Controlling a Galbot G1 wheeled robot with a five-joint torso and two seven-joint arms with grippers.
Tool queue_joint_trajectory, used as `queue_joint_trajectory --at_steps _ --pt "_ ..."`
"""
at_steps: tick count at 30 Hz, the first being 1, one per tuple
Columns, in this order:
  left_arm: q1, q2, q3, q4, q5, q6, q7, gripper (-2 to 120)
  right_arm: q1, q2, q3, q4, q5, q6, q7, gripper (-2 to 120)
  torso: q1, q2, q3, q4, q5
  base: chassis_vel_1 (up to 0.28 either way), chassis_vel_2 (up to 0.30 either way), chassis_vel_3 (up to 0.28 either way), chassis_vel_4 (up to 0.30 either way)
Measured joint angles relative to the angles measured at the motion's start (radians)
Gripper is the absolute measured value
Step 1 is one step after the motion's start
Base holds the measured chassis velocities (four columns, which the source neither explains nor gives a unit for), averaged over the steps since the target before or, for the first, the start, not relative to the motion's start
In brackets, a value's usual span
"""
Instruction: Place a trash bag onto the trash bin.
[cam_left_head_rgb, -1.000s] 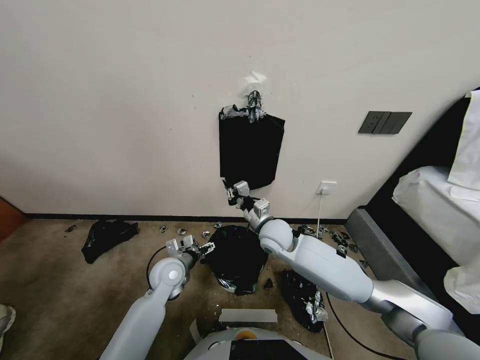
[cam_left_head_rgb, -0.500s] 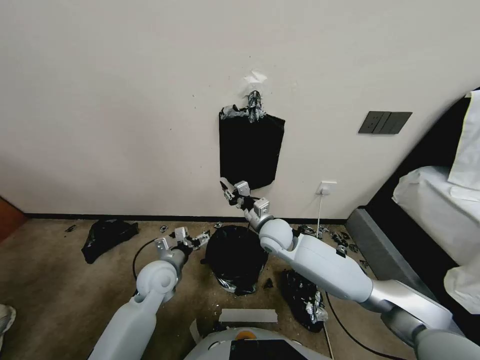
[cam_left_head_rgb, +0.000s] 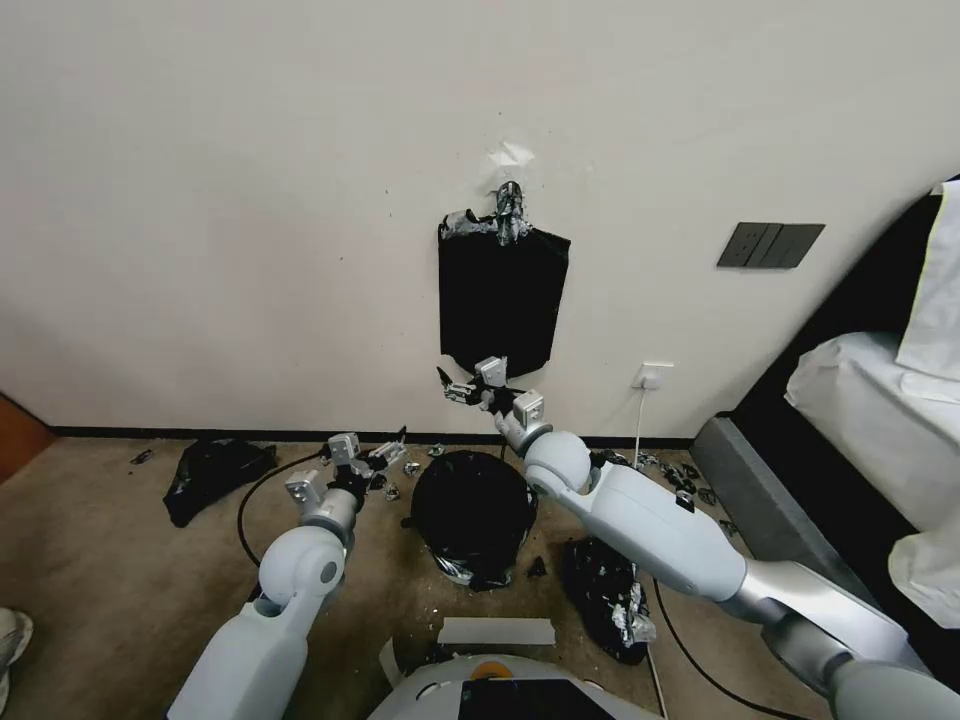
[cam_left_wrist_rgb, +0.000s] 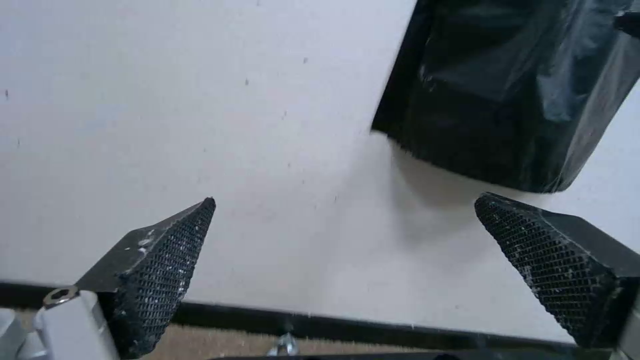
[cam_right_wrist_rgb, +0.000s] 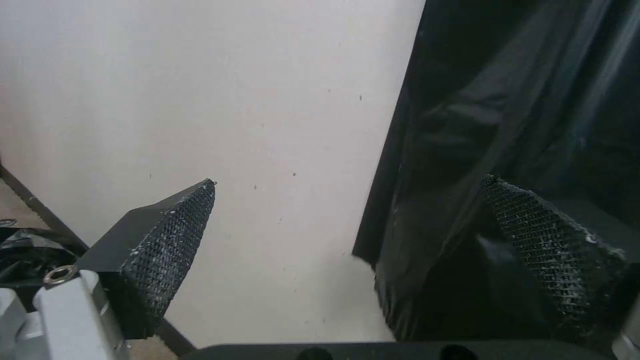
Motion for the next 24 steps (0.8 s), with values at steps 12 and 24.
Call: queue_joint_trajectory --at_steps 12,24 --pt "0.009 -0.021 -0.016 0.014 0.061 -0.066 0.034 100 -0.017 -0.008 0.045 -0.001 -0.022 0.036 -0.048 100 0.0 0.0 0.0 -0.0001 0.0 0.0 0.0 0.0 0.0" --pt "0.034 -0.107 -0.049 0.005 0.166 -0.098 0.064 100 -0.057 -0.022 0.096 0.033 -0.05 0.004 -0.068 100 0.0 0.0 0.0 -0.0001 0.0 0.0 0.0 0.0 0.0"
